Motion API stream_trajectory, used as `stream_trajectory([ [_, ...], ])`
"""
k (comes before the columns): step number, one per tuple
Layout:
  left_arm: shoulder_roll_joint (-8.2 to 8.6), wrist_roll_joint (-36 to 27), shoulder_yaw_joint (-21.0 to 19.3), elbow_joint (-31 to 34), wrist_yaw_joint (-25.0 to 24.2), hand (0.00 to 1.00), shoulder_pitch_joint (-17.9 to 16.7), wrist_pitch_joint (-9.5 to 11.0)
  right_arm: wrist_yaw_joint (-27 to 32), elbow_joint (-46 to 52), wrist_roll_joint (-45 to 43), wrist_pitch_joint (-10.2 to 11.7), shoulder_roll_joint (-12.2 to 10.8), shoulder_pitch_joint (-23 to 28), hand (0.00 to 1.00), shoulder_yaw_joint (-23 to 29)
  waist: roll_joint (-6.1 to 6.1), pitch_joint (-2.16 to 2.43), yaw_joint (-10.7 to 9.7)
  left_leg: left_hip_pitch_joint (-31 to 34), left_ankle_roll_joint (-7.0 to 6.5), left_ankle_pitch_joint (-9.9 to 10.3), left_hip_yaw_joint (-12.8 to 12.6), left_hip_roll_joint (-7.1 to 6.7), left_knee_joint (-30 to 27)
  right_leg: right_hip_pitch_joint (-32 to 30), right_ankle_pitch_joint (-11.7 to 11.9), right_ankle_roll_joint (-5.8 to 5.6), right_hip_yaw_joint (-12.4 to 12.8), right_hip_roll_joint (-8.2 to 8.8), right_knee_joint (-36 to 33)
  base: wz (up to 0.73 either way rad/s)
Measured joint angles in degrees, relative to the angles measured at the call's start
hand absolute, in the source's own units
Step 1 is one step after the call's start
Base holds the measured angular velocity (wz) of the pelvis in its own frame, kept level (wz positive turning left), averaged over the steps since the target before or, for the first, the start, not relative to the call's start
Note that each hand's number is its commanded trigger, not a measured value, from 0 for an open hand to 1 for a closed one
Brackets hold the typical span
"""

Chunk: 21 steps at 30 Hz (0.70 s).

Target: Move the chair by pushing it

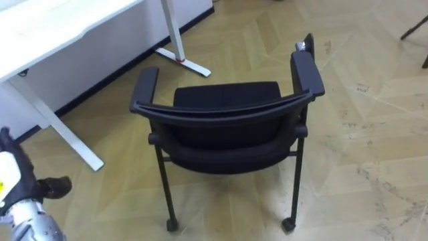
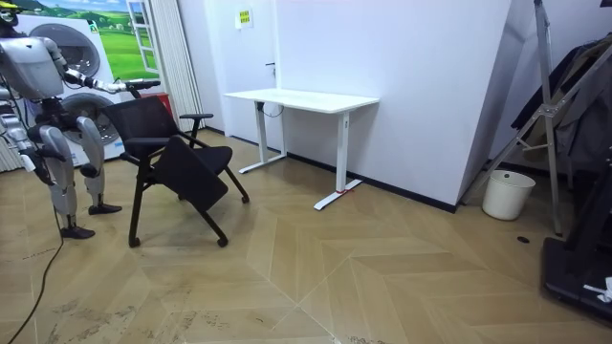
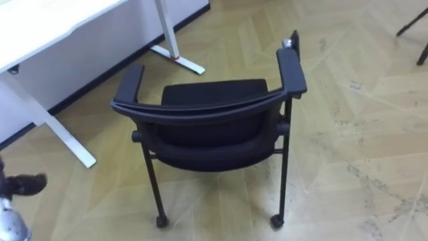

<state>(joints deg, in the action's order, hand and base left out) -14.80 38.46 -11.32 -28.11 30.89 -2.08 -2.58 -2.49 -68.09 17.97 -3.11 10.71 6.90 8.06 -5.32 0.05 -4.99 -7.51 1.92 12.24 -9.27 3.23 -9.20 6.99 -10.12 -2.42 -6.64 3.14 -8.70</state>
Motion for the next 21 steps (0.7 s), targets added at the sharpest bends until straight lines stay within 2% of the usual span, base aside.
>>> stream_trajectory([
  [2,0.09,5.6,2.7,2.8,0.0,0.0,0.0,0.0,-0.2,-0.8,0.3,0.1,0.0,-0.1,0.0,-0.1,0.47,-0.09,-0.2,0.0,0.0,0.0,0.0,0.01,-0.1,-0.1,0.0,0.0,0.2,-0.01,0.0,0.0],
  [5,0.2,11.4,7.1,3.5,-0.2,0.0,0.0,-0.9,-0.2,-1.1,0.2,0.0,0.0,-0.3,0.0,-1.4,0.83,-0.11,-0.2,0.1,0.0,0.0,-0.1,0.0,0.0,0.0,0.0,0.0,0.4,-0.01,0.0,-0.01],
  [8,0.73,16.0,10.3,3.6,-1.6,0.0,0.0,-1.1,-0.6,-1.1,-0.3,0.1,0.0,-1.0,0.0,-2.3,1.08,-0.2,-1.3,0.1,0.0,0.0,0.0,0.0,-0.1,-0.1,0.0,0.0,0.2,-0.02,0.1,0.0],
  [11,0.78,17.9,13.0,5.2,-2.7,0.0,0.0,-1.1,-1.0,-1.0,-0.2,0.7,0.0,-1.3,0.0,-2.5,1.27,-0.29,-1.7,0.3,0.0,0.0,0.0,0.0,-0.1,-0.4,0.0,0.0,0.3,-0.02,0.1,0.0],
  [16,0.99,19.4,16.4,6.8,-2.9,0.0,0.0,-1.1,-1.3,-0.9,-0.1,1.4,-0.1,-1.4,0.0,-4.4,1.96,-0.04,-2.6,0.9,0.0,0.0,0.0,0.01,-0.1,-0.9,0.0,0.0,0.2,-0.02,0.0,0.0],
  [21,1.81,20.0,19.4,6.7,-3.5,0.0,0.0,-1.0,-1.2,-0.9,0.3,2.0,-0.8,-1.3,0.0,-4.6,2.42,-0.27,-2.7,0.9,0.0,0.0,0.0,0.02,-0.1,-0.9,0.0,0.01,0.1,-0.02,0.1,0.0],
])
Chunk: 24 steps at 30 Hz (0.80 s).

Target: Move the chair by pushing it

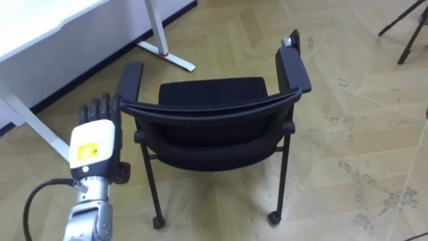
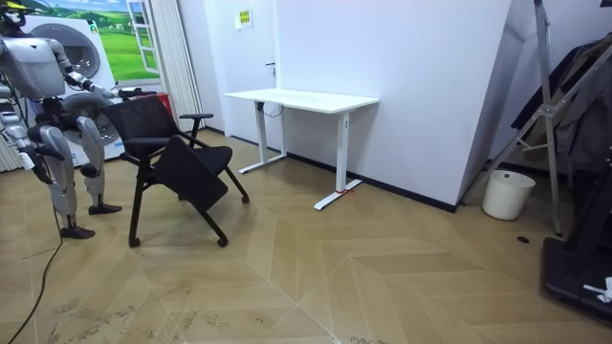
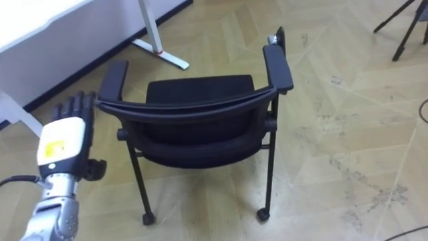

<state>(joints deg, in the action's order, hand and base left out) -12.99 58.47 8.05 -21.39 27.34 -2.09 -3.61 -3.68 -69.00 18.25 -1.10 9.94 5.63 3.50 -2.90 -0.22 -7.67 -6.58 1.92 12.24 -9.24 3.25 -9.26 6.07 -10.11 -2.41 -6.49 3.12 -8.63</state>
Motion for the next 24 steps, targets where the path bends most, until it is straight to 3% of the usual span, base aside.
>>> stream_trajectory([
  [10,0.27,2.0,1.0,0.4,-3.6,0.0,0.0,-0.3,-0.2,-0.1,0.5,0.5,-0.3,0.0,0.0,-0.1,-0.13,0.16,-0.5,0.0,0.0,0.0,-0.3,0.01,-0.1,-0.2,0.0,0.05,0.2,0.0,-0.1,0.0],
  [16,0.2,2.5,1.1,1.1,-4.3,0.0,0.1,-1.5,-0.2,-0.1,1.6,0.5,-0.3,0.0,0.0,0.0,-0.81,0.55,-0.7,0.0,0.0,0.0,-0.5,0.04,-0.1,-0.3,0.1,0.08,0.5,0.0,-0.2,0.0],
  [21,-0.04,2.5,1.2,2.5,-4.3,0.0,0.1,-3.2,-0.1,0.0,2.0,0.4,-0.4,0.0,0.0,-0.1,-1.29,0.3,-1.4,0.0,0.0,0.0,-0.5,0.05,-0.2,-0.4,0.1,0.09,0.6,0.0,-0.2,0.0],
  [24,-1.17,2.5,1.2,3.9,-4.3,0.0,0.1,-3.5,-0.2,-0.1,2.1,0.4,-0.4,-0.1,0.0,-0.2,-1.68,0.04,-1.5,0.0,0.0,0.0,-0.7,0.05,-0.2,-0.6,0.1,0.07,0.7,0.0,-0.2,0.0],
])
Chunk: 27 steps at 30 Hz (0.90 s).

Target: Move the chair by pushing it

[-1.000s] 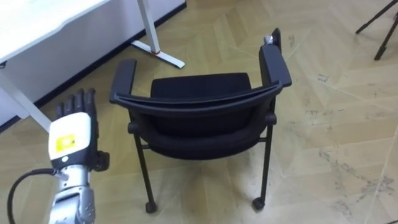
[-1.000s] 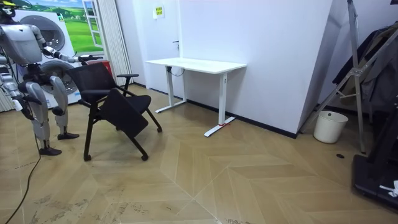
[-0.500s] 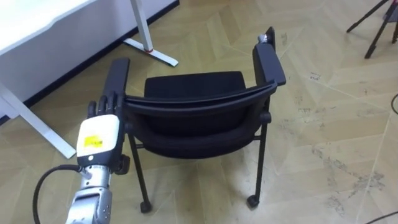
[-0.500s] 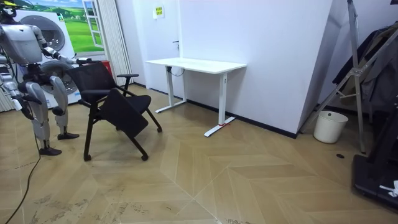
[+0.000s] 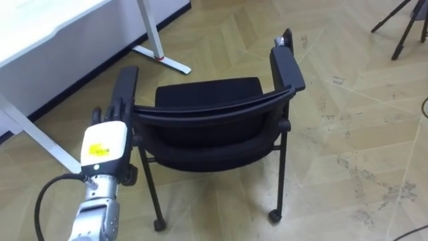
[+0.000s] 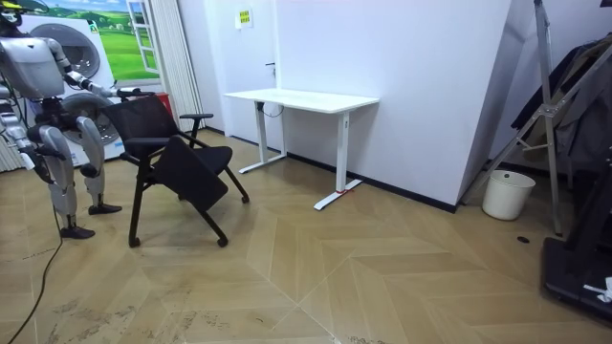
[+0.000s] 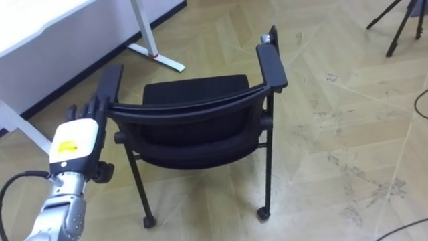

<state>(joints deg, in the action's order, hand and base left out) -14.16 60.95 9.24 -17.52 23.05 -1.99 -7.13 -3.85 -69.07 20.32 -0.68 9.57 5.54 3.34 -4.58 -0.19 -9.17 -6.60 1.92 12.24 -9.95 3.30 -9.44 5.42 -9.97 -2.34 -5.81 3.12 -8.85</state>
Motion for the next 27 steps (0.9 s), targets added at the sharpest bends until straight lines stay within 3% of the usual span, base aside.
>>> stream_trajectory([
  [15,-2.9,4.4,-0.2,3.2,-0.1,0.0,3.2,-2.4,0.6,-0.2,-1.4,0.6,0.3,-0.4,0.0,0.3,-1.17,-0.56,-0.9,1.1,0.0,0.0,-0.2,0.0,0.0,-0.7,0.0,0.0,0.6,0.0,0.2,0.0],
  [20,-3.14,5.0,1.4,4.9,0.1,0.0,5.2,-1.3,0.5,-0.2,-3.1,0.5,0.3,-1.2,0.0,0.2,-1.37,-0.53,-2.5,1.0,0.0,0.0,-0.8,0.0,0.1,-0.8,0.0,0.0,1.1,-0.02,0.2,-0.06],
  [27,-3.13,7.5,4.7,5.0,0.2,0.0,5.2,-0.9,0.7,-0.2,-3.0,0.5,0.3,-1.1,0.0,0.3,-1.63,-0.3,-3.9,1.0,0.0,0.0,-1.4,0.02,0.1,-1.5,0.1,0.05,2.0,-0.17,0.1,-0.09],
])
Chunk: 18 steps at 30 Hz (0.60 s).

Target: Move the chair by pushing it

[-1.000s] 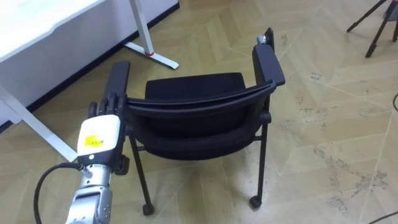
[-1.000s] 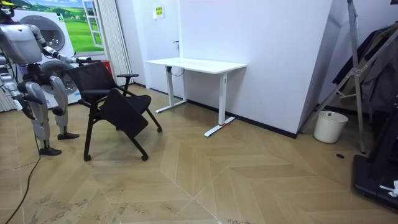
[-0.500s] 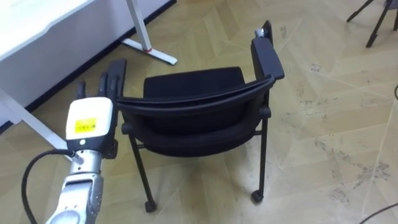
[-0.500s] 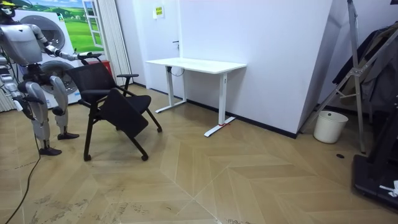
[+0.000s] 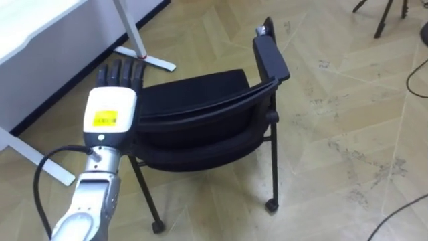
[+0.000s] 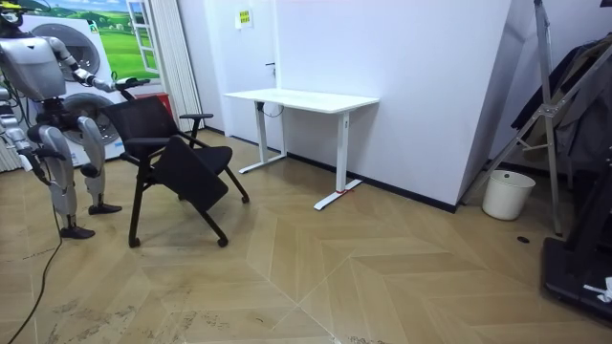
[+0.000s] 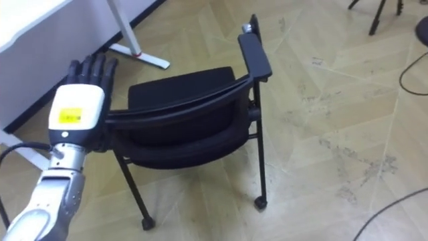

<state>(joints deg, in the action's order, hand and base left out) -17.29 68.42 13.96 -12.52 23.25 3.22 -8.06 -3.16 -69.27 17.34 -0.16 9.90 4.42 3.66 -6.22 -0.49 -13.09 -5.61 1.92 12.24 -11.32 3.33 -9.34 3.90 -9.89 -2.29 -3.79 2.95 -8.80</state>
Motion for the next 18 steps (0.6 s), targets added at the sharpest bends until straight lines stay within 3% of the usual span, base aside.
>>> stream_trajectory([
  [6,0.0,2.3,0.3,0.0,-0.3,0.0,0.8,0.0,0.0,-0.8,0.5,0.0,0.3,-0.1,0.0,0.0,-0.28,0.09,-0.8,-0.1,0.0,0.0,-0.5,0.0,0.1,0.0,0.0,-0.02,0.7,0.01,0.0,-0.03],
  [18,0.17,2.2,4.2,-4.2,-1.6,0.0,3.8,-0.2,0.0,-2.6,4.1,0.1,1.2,-0.5,0.0,0.0,-1.32,-0.28,-2.0,-1.0,0.0,0.0,-2.3,-0.03,0.8,0.1,0.2,-0.27,2.0,-0.06,0.0,-0.05],
])
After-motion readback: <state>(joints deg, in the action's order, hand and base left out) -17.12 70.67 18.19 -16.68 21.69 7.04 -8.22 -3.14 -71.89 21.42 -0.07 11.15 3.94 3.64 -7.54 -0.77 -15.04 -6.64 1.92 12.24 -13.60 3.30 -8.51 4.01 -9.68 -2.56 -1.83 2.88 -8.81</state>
